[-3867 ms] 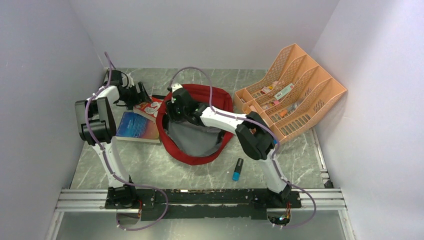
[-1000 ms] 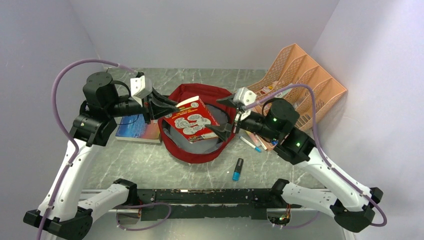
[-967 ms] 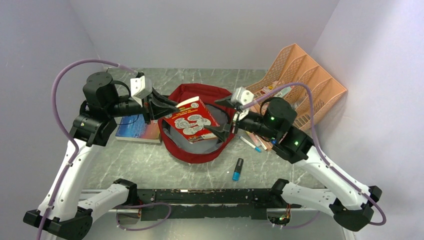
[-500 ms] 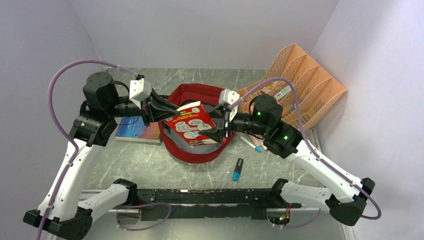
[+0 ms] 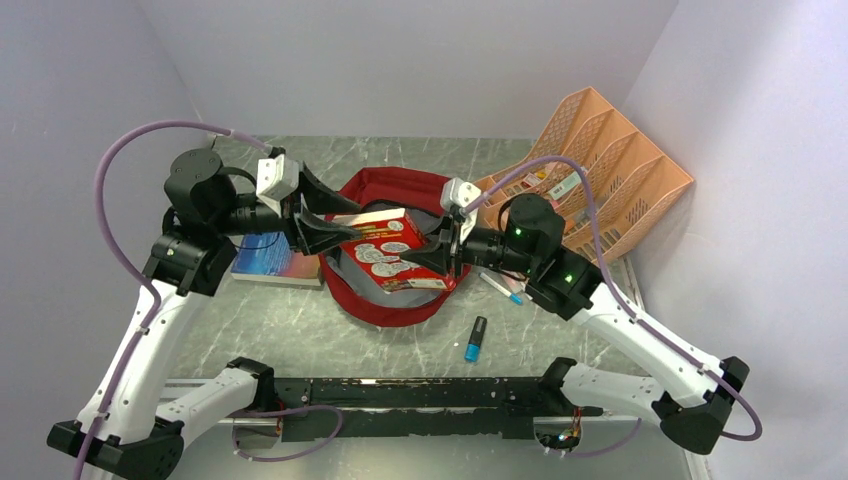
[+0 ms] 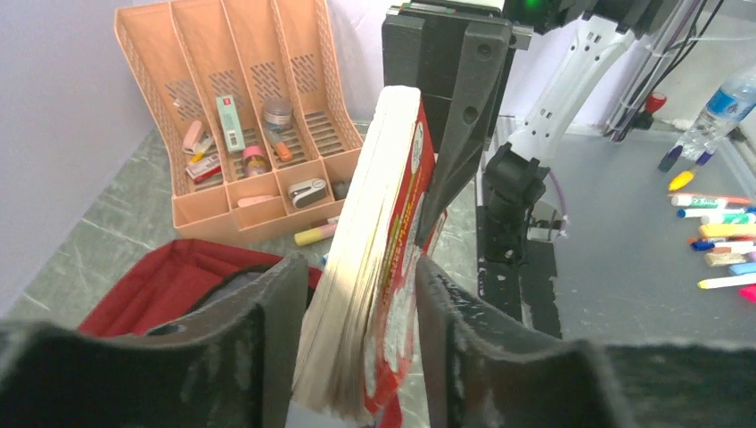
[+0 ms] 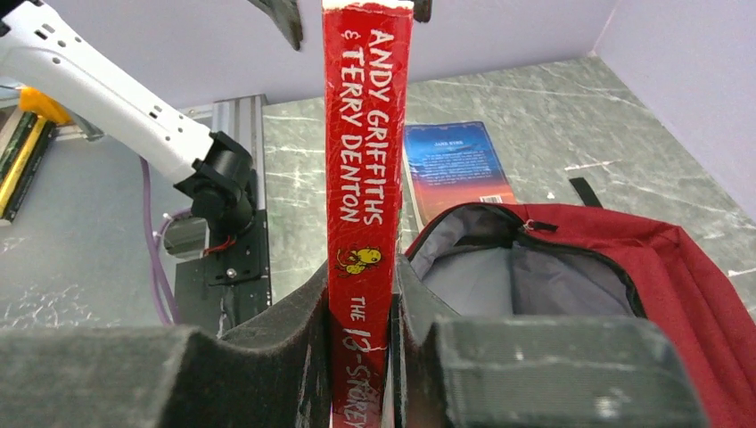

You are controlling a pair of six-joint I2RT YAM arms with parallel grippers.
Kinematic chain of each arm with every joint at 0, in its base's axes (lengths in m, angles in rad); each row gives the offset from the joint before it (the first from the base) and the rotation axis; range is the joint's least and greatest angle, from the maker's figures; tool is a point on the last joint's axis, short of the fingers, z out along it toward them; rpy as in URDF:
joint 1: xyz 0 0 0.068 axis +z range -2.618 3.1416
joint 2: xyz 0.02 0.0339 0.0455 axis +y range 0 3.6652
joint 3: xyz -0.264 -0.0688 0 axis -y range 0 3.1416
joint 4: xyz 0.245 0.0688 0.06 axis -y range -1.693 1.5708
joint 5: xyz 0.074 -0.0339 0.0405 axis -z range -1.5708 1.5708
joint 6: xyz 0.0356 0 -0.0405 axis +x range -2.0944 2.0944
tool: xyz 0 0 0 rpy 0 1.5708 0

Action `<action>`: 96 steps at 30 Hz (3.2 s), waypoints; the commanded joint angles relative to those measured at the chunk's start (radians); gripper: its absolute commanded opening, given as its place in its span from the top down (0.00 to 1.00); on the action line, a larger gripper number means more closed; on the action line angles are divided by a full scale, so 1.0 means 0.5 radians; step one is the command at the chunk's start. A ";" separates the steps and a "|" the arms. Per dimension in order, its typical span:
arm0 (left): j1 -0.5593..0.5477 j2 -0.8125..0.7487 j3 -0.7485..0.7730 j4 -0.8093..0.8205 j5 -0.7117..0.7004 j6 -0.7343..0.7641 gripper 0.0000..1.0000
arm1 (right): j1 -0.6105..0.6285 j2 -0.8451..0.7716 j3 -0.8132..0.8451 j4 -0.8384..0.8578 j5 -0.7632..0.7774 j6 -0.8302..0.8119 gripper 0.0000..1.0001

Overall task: Pack the student bag
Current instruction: Pick up the book from the center of the board, then place the book in the student bag.

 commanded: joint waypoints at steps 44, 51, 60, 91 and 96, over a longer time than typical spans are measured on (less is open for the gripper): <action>-0.455 0.428 0.218 -0.739 -0.258 0.451 0.51 | -0.007 0.318 0.568 -0.836 -0.136 -0.565 1.00; -0.518 0.444 0.207 -0.833 -0.360 0.541 0.51 | -0.014 0.354 0.668 -1.025 -0.061 -0.616 1.00; -0.571 0.434 0.191 -0.839 -0.427 0.569 0.68 | -0.023 0.346 0.721 -1.192 -0.090 -0.611 1.00; -0.412 0.033 -0.051 -0.286 -2.575 -0.360 0.95 | -0.023 -0.247 -0.280 0.008 0.595 -0.298 0.42; -0.410 -0.097 -0.096 -0.313 -3.032 -0.503 0.95 | -0.022 0.012 -0.301 0.001 0.704 -0.325 0.43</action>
